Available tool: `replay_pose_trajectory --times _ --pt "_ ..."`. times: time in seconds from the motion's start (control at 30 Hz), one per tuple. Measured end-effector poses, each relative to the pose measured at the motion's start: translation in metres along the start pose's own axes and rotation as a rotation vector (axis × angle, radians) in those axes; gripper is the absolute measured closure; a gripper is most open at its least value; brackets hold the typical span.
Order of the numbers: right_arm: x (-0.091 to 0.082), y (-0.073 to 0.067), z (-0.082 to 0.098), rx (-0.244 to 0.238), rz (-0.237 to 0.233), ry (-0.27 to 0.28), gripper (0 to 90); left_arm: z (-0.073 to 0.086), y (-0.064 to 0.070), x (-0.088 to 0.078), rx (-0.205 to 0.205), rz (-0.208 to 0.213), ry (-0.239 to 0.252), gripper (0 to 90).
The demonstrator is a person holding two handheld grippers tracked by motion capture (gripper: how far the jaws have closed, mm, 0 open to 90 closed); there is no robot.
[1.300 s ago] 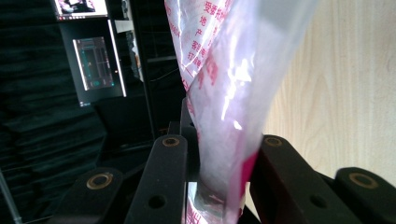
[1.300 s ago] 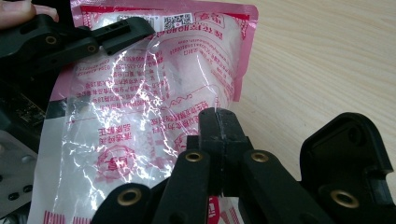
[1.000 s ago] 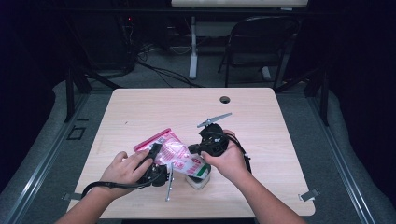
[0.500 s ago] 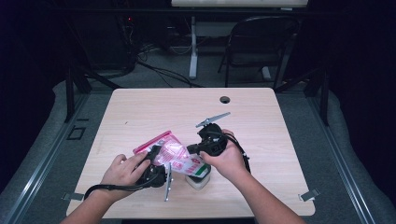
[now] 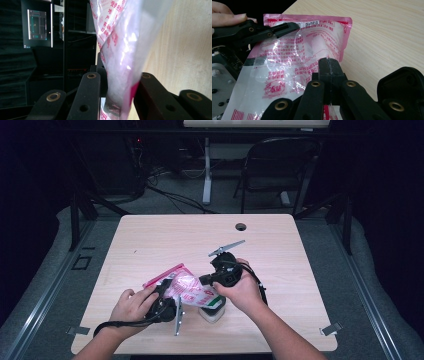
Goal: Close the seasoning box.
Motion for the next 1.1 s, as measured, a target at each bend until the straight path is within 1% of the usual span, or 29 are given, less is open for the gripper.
replay_pose_trajectory --times 0.1,0.17,0.2,0.3,0.33,0.4,0.47,0.57,0.6,0.63,0.67,0.7,0.83,0.97,1.03,1.1 --pt "0.001 0.000 0.000 -0.003 -0.003 -0.008 90.0 0.001 0.002 0.000 -0.008 0.002 0.002 80.1" --pt "0.001 0.000 0.001 -0.004 -0.002 -0.010 90.0 0.001 0.004 0.000 -0.021 -0.006 0.008 80.1" --pt "0.001 0.001 0.001 -0.006 -0.004 -0.015 90.0 0.002 0.005 0.001 -0.037 0.004 0.008 80.1" --pt "0.002 0.000 0.000 -0.003 -0.005 -0.013 90.0 0.003 0.007 0.001 -0.064 0.003 0.014 80.2" --pt "0.002 0.000 0.000 0.000 -0.008 -0.010 90.0 0.003 0.007 0.002 -0.082 0.008 0.015 80.2" --pt "0.003 0.000 0.000 -0.002 -0.011 -0.012 90.0 0.004 0.008 0.002 -0.100 0.002 0.019 80.3" --pt "0.004 0.001 -0.001 -0.004 -0.014 -0.012 90.0 0.005 0.010 0.003 -0.121 0.011 0.023 80.3" --pt "0.005 0.001 -0.001 0.000 -0.019 -0.014 90.0 0.006 0.012 0.003 -0.143 0.016 0.034 80.4" --pt "0.005 0.001 -0.001 0.002 -0.019 -0.014 90.0 0.007 0.014 0.003 -0.162 0.027 0.032 80.4" --pt "0.006 0.001 -0.002 0.002 -0.026 -0.013 90.0 0.007 0.014 0.004 -0.169 0.030 0.032 80.5" --pt "0.006 0.002 -0.001 0.000 -0.025 -0.018 90.0 0.008 0.014 0.004 -0.189 0.040 0.038 80.5" --pt "0.007 0.001 -0.002 0.003 -0.028 -0.017 90.0 0.008 0.015 0.005 -0.200 0.045 0.039 80.6" --pt "0.010 0.002 -0.003 0.005 -0.029 -0.017 90.0 0.010 0.017 0.006 -0.227 0.044 0.041 80.8" --pt "0.011 0.002 -0.002 0.003 -0.029 -0.024 90.0 0.010 0.018 0.007 -0.250 0.060 0.042 81.0" --pt "0.011 0.002 -0.002 0.003 -0.030 -0.024 90.0 0.010 0.018 0.007 -0.275 0.068 0.048 81.1" --pt "0.011 0.002 -0.002 0.004 -0.031 -0.023 90.0 0.010 0.018 0.007 -0.286 0.071 0.047 81.1"
Point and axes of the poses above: each handheld gripper's, and its own axes: x roughly forward along the jaws, z roughly out of its underside, y roughly to its right, the point moved 7 cm from there along x, roughly forward along the jaws, and after that the axes turned 4 degrees about -z, right-handed, at the moved point
